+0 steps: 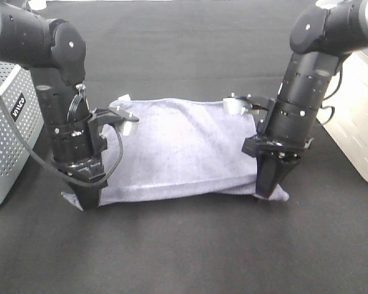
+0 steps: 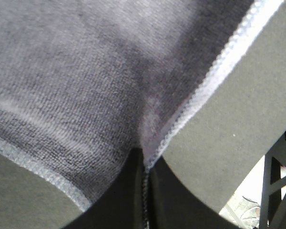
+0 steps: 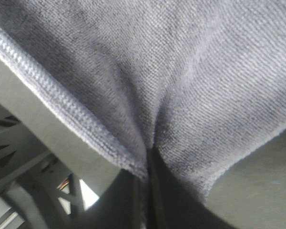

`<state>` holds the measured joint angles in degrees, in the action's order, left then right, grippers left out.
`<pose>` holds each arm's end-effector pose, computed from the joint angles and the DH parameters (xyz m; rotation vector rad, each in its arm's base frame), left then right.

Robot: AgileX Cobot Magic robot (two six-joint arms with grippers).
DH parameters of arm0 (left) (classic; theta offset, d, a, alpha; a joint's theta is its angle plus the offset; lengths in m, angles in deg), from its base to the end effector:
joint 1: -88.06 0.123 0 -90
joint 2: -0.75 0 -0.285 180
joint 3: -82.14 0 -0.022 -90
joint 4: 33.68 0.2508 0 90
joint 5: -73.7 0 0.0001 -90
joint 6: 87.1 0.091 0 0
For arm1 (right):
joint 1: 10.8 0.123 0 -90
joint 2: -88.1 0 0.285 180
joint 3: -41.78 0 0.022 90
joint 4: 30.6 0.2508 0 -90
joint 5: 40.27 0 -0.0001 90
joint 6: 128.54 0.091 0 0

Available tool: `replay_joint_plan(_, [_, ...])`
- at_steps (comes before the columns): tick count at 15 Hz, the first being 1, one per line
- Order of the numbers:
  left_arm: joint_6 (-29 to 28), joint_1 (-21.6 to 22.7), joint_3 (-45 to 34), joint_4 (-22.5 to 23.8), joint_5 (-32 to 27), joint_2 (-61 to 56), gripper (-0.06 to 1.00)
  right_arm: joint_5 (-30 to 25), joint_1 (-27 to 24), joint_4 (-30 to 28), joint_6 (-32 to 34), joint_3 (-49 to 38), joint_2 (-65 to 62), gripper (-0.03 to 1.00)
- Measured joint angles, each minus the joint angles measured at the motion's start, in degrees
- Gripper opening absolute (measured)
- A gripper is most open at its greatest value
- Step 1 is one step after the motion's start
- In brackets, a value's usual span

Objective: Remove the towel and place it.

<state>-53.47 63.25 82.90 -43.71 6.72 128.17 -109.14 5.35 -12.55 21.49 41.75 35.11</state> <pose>0.3267 -0.1671 0.1299 -1.3059 -2.5963 0.2486 0.3409 0.1261 0.1329 0.9149 -2.7183 -0.4459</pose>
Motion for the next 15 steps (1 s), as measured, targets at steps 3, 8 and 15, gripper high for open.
replay_joint_plan(3, [-0.11,-0.11,-2.46,-0.52,0.23,0.00,0.00,0.00,0.17,1.09,0.00,-1.09,0.00,0.00])
replay_joint_plan(8, [-0.23,-0.34,-2.75,0.52,0.23,0.00,0.00,0.00,0.17,1.32,0.00,-1.15,0.00,0.03])
replay_joint_plan(15, [-0.23,0.17,-3.50,6.42,-1.83,0.00,0.01,-0.23,-0.57,-2.18,0.46,-5.50,0.00,0.52])
